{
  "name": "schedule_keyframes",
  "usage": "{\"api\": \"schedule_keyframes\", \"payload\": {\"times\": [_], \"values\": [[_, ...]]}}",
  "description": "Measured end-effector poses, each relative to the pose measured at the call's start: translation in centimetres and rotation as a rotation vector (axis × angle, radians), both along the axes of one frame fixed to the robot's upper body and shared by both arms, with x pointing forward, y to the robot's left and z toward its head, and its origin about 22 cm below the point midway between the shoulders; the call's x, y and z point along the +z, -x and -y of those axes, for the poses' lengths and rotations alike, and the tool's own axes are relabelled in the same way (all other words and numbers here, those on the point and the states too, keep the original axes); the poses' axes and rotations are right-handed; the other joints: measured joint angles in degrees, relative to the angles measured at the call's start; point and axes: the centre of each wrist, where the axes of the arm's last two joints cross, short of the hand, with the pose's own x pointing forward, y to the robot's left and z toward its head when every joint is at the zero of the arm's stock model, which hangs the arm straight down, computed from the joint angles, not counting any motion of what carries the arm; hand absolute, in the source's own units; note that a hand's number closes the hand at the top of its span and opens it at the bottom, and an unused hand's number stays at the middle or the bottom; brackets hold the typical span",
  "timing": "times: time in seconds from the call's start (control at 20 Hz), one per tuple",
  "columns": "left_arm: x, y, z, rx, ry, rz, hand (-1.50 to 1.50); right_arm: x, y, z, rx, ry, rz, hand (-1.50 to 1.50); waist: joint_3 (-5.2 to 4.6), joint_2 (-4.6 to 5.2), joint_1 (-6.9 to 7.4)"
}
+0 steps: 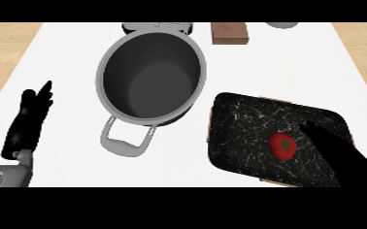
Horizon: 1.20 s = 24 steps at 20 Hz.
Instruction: Pick the tomato from the tray and place it in the pot
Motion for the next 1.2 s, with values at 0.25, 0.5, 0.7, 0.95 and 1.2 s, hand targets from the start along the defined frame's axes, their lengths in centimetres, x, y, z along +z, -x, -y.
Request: {"api": "schedule_keyframes", "payload": {"times": [0.25, 0.5, 0.7, 0.95, 1.2], "values": [[0.2, -0.1, 0.1, 0.0, 0.004, -0.007, 0.0, 0.5, -0.9, -1.2, -0.035, 0.038, -0.07, -1.5, 0.1, -0.08, -0.19], [0.0, 0.3, 0.1, 0.004, 0.012, -0.01, 0.0, -0.8, -2.7, -1.3, -0.066, 0.036, -0.098, -1.5, 0.16, -0.1, -0.3], [0.4, 0.2, 0.4, 0.001, 0.013, -0.009, 0.0, -2.2, -3.8, -1.3, -0.079, 0.053, -0.128, -1.5, 0.18, -0.12, -0.35], [0.4, -0.1, 0.2, 0.01, 0.008, -0.004, 0.0, -4.2, -4.6, -1.0, -0.086, 0.064, -0.146, -1.5, 0.2, -0.11, -0.48], [0.2, -0.2, 0.3, 0.008, 0.009, -0.008, 0.0, -6.2, -6.5, -1.0, -0.079, 0.066, -0.133, -1.5, 0.2, -0.1, -0.43]]}}
